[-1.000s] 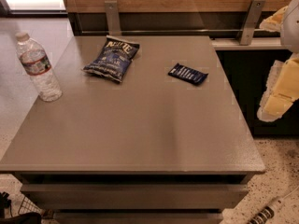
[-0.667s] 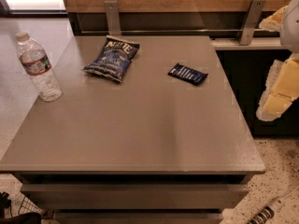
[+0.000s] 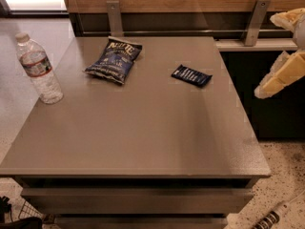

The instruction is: Move rxbar blueberry near water bottle

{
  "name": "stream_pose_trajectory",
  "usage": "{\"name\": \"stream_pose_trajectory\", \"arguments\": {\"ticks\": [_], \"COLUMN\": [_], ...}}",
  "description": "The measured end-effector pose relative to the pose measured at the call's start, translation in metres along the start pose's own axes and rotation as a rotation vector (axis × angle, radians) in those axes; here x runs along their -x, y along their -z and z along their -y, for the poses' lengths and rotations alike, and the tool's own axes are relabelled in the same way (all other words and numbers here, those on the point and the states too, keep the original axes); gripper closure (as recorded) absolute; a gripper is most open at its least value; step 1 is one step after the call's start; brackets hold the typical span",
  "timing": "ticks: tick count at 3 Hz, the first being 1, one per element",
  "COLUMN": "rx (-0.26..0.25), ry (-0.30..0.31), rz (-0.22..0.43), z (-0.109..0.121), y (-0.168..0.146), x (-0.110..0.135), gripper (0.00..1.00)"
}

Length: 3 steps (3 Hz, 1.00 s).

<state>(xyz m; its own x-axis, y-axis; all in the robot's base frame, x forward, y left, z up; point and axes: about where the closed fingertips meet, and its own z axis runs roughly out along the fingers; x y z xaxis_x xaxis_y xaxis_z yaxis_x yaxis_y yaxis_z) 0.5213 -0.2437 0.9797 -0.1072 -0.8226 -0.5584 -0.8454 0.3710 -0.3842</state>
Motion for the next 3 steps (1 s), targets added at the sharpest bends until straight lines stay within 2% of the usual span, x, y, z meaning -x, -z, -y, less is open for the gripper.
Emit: {"name": "stream_pose_trajectory", "arguments": {"ticks": [1, 2, 3], "rx": [0.002, 0.011, 0.020], "ry": [-0.087, -0.159, -0.232], "rz": [0.211, 0.332, 0.368], "z": [0.035, 0.053, 0.056], "y": [-0.037, -0.060, -0.084], "x": [0.000, 0.001, 0.002], "gripper": [0.00, 0.00, 0.00]}}
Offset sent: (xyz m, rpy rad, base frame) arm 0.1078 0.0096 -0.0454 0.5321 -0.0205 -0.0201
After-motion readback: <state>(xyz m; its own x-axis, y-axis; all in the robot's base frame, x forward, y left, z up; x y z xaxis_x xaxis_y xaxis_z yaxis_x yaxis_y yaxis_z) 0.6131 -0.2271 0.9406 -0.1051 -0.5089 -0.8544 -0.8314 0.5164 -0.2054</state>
